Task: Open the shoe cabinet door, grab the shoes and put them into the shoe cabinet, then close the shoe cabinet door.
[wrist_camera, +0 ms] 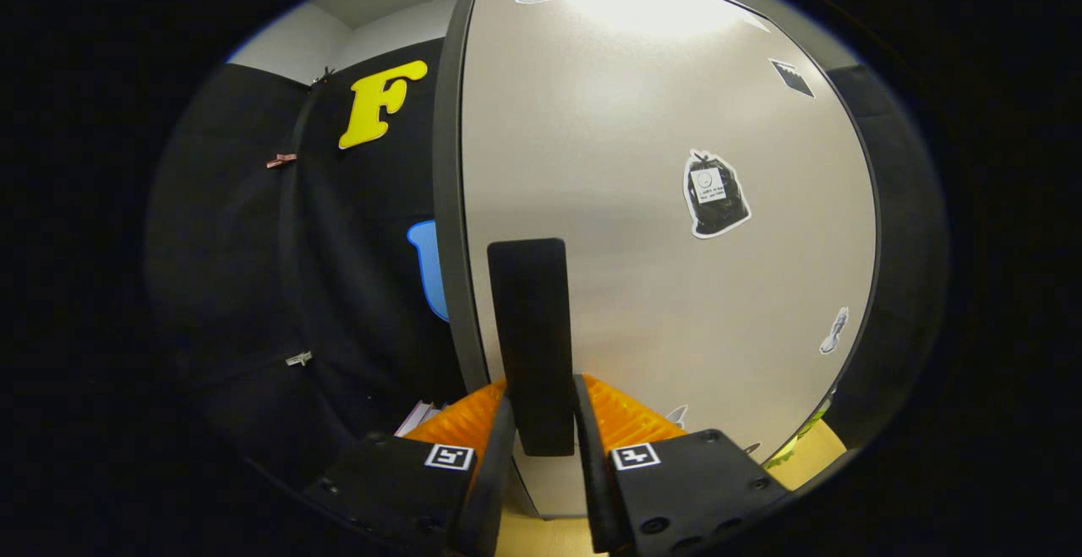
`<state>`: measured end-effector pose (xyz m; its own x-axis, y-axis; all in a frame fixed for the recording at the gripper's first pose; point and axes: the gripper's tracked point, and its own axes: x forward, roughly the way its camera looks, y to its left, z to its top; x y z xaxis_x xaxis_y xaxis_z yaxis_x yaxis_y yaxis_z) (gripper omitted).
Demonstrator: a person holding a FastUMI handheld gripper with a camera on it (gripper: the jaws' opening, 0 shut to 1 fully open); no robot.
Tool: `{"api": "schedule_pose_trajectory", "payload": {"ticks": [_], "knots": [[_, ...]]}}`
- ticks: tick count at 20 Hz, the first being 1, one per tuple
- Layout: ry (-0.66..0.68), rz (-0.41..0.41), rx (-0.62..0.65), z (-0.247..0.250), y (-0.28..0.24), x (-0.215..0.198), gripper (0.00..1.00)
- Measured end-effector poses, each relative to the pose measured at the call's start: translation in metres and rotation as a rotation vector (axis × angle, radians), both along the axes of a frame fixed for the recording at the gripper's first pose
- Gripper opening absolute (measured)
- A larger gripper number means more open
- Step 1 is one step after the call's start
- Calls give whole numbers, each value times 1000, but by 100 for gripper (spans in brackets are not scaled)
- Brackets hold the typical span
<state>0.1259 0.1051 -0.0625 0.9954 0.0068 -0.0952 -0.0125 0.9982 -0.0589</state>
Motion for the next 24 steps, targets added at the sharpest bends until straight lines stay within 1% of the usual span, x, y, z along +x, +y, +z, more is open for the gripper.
{"api": "schedule_pose_trajectory", "payload": {"ticks": [1,2,3,4,5,6,8,11,13,17,22,24], "knots": [[-5,-11,-6,-1,-3,3,46],[3,-10,-1,-1,-1,0,38],[4,-9,4,-1,-2,0,38],[7,-10,4,-1,-2,-1,33],[5,-15,3,0,-3,-3,33],[2,-21,2,-1,-3,-2,24],[-2,-24,-2,-1,-4,-4,24],[7,-7,6,0,-3,-12,24],[2,3,-10,2,-1,-22,24],[0,19,5,7,-1,-44,24],[10,74,-6,13,-5,-69,24],[18,101,-2,16,-7,-88,24]]}}
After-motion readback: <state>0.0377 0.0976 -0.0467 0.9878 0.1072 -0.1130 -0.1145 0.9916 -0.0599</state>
